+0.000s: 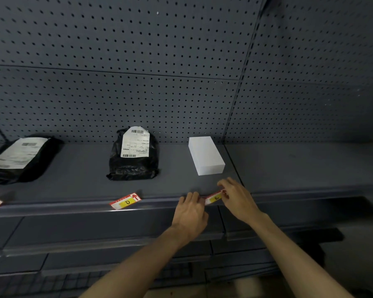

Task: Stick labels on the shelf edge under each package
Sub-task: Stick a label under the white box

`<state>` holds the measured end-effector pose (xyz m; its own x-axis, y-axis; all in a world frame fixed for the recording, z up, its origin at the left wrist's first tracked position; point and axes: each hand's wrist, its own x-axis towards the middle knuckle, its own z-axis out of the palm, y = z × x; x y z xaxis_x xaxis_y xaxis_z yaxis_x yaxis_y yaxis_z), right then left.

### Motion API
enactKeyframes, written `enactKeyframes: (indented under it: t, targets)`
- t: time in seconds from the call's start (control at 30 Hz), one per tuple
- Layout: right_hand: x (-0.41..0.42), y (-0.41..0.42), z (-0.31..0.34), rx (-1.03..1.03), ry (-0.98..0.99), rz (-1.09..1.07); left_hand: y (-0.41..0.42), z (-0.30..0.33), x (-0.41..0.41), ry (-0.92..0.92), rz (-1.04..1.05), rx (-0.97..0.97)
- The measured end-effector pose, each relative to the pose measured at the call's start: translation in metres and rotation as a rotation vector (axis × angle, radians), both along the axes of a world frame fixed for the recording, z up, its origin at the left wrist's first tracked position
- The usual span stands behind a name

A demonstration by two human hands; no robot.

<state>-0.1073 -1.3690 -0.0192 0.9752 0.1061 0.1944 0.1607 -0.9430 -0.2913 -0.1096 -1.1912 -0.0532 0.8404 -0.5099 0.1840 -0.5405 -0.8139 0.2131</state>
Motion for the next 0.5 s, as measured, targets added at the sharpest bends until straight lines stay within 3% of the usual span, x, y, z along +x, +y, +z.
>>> enactKeyframes:
  t: [0.27,0.5]
  targets:
    - [-0.013,0.026,0.004,-0.097,-0.111,-0.054,0.044,0.02,0.004,-0.087,-0.027,0.033]
    - [0.005,0.114,0.031,-0.1,-0.19,0.028,0.152,0.055,0.014,-0.163,0.08,0.11]
